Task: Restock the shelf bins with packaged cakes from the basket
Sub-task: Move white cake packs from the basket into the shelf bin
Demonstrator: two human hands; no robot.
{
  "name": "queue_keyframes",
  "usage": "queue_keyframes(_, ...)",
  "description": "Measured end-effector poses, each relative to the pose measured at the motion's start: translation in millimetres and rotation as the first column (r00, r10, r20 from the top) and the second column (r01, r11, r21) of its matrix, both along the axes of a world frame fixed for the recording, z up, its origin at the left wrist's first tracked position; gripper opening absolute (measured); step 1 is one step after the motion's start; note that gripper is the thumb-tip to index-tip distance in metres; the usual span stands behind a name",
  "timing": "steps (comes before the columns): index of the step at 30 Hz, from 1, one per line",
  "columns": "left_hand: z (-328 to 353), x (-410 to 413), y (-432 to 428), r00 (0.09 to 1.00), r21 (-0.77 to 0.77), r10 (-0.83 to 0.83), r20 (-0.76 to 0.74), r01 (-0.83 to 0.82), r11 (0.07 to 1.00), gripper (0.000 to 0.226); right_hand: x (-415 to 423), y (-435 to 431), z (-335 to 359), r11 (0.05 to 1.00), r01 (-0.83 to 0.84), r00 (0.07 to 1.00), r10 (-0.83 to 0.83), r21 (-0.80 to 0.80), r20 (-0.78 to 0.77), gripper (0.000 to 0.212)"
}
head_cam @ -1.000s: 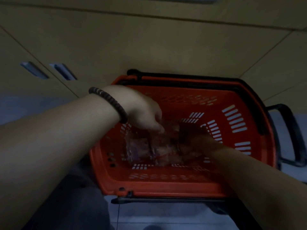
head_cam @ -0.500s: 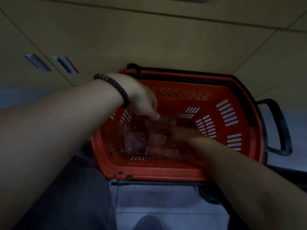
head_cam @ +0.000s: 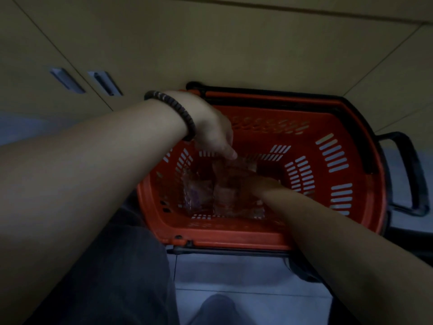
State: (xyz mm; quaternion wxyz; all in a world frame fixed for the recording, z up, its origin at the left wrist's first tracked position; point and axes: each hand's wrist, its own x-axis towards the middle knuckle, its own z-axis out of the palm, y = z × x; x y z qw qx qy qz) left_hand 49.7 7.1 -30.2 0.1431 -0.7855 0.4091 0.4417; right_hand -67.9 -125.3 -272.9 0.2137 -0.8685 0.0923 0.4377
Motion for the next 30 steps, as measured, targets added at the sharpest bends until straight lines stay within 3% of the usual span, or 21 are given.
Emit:
queue_keyframes(2,-2,2,2,1.0,0.0,0.004,-0.001,-0.004,1.0,0.053,-5,0,5,0.982,-0.158,0.987,0.161,-0.104,0.017,0.049)
queue_keyframes(5,-3,7,7,1.0,-0.001,0.019,-0.022,-0.019,1.0,0.052,-9,-2,27,0.981,-0.16,0.987,0.158,-0.11,-0.028,0.052)
queue_keyframes(8,6,11,11,0.998,0.006,0.064,-0.008,-0.064,0.998,0.053,-4,-7,75,0.974,-0.199,0.98,0.197,-0.107,-0.023,0.069)
queue_keyframes(13,17,12,28,0.969,-0.026,0.246,0.001,-0.246,0.969,0.067,30,-12,191,0.939,-0.287,0.953,0.3,-0.191,0.042,0.052)
queue_keyframes(15,20,17,37,0.876,-0.057,0.471,-0.1,-0.478,0.877,0.083,35,-14,240,0.945,-0.237,0.943,0.279,-0.225,0.179,0.055)
queue_keyframes(18,29,22,49,0.54,-0.014,0.745,-0.392,-0.813,0.582,0.095,21,-15,295,0.977,-0.097,0.899,0.169,-0.192,0.404,0.075)
queue_keyframes(19,32,22,53,0.444,0.031,0.761,-0.472,-0.855,0.518,0.096,13,-15,305,0.986,-0.042,0.871,0.116,-0.162,0.478,0.076)
queue_keyframes(21,40,22,60,0.306,0.135,0.73,-0.612,-0.868,0.477,0.101,-3,-13,317,0.988,-0.005,0.774,0.1,-0.152,0.625,0.071)
queue_keyframes(24,53,20,64,0.181,0.193,0.616,-0.767,-0.85,0.49,0.107,-6,-13,329,0.952,-0.017,0.578,0.259,-0.305,0.774,0.059)
queue_keyframes(27,64,12,53,0.152,0.105,0.539,-0.829,-0.903,0.417,0.1,-2,-14,331,0.955,-0.001,0.378,0.276,-0.297,0.884,0.057)
queue_keyframes(30,65,5,38,0.205,-0.034,0.565,-0.799,-0.954,0.298,0.083,2,-17,324,0.948,0.037,0.278,0.295,-0.317,0.914,0.055)
